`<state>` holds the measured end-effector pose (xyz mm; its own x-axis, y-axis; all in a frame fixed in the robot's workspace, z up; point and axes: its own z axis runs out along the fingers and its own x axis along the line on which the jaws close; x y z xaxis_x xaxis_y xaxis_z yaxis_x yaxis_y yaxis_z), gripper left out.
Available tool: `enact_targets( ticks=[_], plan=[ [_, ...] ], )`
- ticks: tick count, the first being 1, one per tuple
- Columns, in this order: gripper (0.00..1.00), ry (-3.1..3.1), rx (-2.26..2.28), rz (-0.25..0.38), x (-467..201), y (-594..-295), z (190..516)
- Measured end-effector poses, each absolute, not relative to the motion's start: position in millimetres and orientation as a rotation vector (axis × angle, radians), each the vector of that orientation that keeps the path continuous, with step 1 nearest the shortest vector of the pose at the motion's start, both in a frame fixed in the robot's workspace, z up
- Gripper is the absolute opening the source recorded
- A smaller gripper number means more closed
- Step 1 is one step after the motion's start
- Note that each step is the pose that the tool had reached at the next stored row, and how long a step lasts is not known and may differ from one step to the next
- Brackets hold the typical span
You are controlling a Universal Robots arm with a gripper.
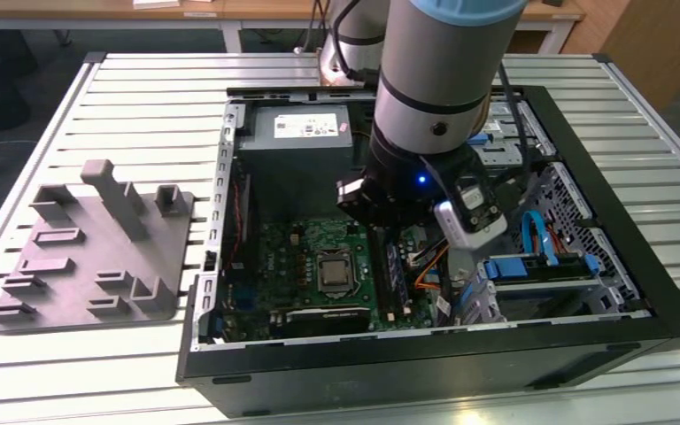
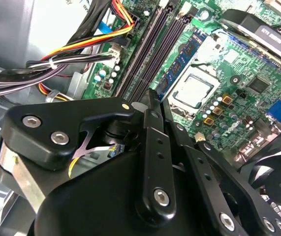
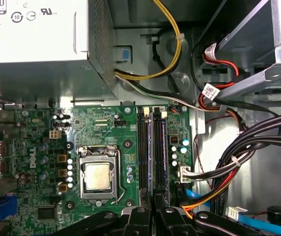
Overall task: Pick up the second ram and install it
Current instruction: 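Insert the second ram into the second slot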
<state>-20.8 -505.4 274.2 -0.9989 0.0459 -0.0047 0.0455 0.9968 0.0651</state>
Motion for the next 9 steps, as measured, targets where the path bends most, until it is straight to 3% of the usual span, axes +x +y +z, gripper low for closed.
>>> enact_targets(
  ticks=[9],
  plan=[
    [0.14, 3.133, 0.072, 0.102, -20.8, -505.4, 272.2]
  ],
)
